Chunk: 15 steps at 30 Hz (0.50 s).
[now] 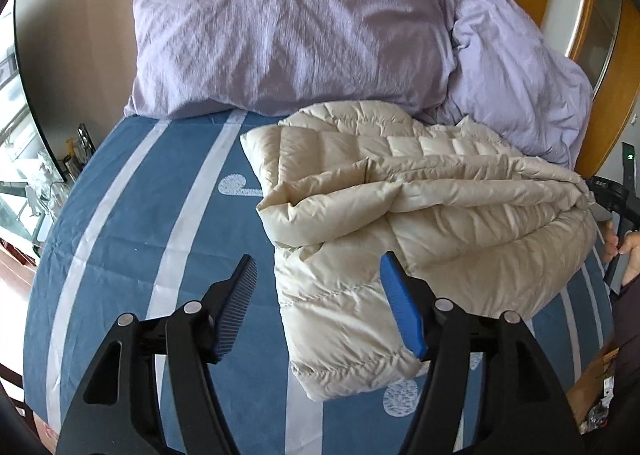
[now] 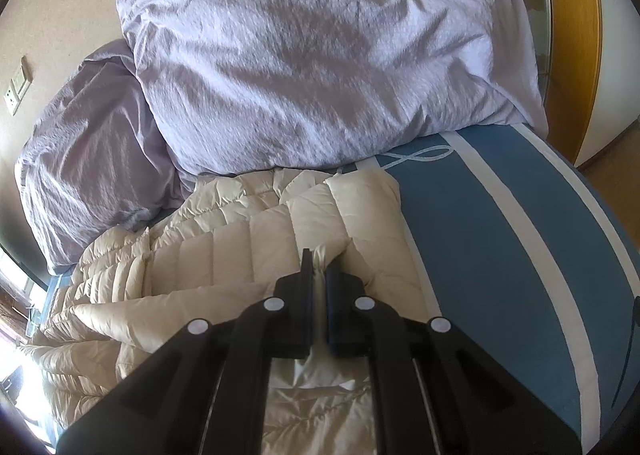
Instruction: Fold large clothes
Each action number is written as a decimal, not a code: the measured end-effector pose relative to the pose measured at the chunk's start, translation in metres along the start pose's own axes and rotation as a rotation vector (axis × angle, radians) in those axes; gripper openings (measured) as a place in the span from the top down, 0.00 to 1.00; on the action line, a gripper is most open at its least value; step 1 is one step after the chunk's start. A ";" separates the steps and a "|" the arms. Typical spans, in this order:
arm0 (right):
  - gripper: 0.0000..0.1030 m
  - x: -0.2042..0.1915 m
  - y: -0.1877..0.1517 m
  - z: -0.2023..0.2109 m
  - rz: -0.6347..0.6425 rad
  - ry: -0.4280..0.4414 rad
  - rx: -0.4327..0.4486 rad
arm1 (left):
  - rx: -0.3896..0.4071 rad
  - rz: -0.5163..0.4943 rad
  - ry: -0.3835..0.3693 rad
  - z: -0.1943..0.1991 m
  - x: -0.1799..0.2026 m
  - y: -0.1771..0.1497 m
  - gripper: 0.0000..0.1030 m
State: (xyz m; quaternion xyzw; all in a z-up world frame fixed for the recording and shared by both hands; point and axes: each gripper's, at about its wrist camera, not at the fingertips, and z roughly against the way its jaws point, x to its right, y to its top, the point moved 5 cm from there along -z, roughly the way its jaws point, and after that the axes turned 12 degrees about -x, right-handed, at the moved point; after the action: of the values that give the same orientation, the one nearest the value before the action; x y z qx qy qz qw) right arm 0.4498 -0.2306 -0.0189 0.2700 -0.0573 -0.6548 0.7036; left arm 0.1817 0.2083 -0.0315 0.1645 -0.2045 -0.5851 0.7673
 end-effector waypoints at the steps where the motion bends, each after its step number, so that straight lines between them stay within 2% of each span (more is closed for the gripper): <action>1: 0.94 0.000 0.000 0.000 0.001 0.001 -0.001 | -0.004 0.006 -0.003 -0.003 -0.002 0.001 0.37; 9: 0.94 0.002 -0.003 -0.004 0.010 -0.003 -0.012 | -0.009 0.012 -0.062 -0.030 -0.018 0.024 0.37; 10: 0.94 0.002 -0.003 -0.005 0.011 -0.004 -0.014 | -0.005 0.011 -0.065 -0.032 -0.019 0.026 0.41; 11: 0.94 0.003 -0.003 -0.006 0.012 -0.005 -0.016 | -0.001 0.012 -0.073 -0.033 -0.019 0.028 0.53; 12: 0.94 0.003 -0.004 -0.007 0.013 -0.007 -0.019 | -0.002 0.014 -0.087 -0.033 -0.019 0.029 0.59; 14: 0.94 0.003 -0.003 -0.007 0.015 -0.011 -0.022 | 0.000 0.018 -0.098 -0.034 -0.019 0.031 0.79; 15: 0.94 0.003 -0.003 -0.008 0.015 -0.013 -0.022 | 0.003 0.016 -0.099 -0.034 -0.019 0.031 0.83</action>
State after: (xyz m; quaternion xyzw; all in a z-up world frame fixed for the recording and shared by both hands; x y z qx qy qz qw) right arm 0.4506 -0.2313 -0.0277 0.2577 -0.0566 -0.6519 0.7109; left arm 0.2205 0.2352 -0.0478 0.1345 -0.2444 -0.5862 0.7606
